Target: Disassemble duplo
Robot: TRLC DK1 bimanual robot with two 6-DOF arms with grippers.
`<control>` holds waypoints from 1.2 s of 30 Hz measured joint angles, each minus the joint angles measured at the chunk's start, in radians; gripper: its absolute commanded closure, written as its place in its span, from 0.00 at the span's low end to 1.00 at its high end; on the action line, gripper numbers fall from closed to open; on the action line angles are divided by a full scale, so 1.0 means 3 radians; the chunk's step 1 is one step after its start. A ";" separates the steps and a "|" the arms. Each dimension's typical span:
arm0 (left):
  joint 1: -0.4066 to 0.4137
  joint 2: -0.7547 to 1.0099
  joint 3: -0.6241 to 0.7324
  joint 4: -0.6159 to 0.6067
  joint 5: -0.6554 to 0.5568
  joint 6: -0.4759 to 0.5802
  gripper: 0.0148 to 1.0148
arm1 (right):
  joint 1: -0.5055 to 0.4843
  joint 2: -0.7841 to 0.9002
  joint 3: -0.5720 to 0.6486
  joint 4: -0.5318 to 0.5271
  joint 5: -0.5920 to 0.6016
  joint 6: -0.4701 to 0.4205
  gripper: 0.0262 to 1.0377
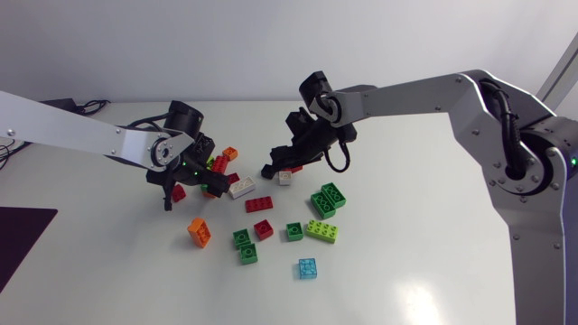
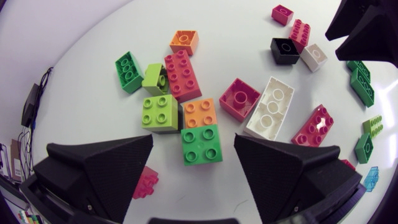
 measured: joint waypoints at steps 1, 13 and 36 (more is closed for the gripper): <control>0.0000 0.0014 0.0000 0.0011 0.0000 0.0000 0.14 | 0.0001 0.0000 0.0000 -0.0001 0.0001 0.0000 0.27; -0.0027 0.0150 0.0000 0.0056 0.0001 -0.0011 0.29 | 0.0005 0.0000 0.0000 -0.0003 0.0001 0.0000 0.27; -0.0071 0.0153 0.0000 0.0184 0.0065 -0.0013 0.61 | 0.0005 0.0000 0.0000 -0.0003 0.0003 0.0000 0.27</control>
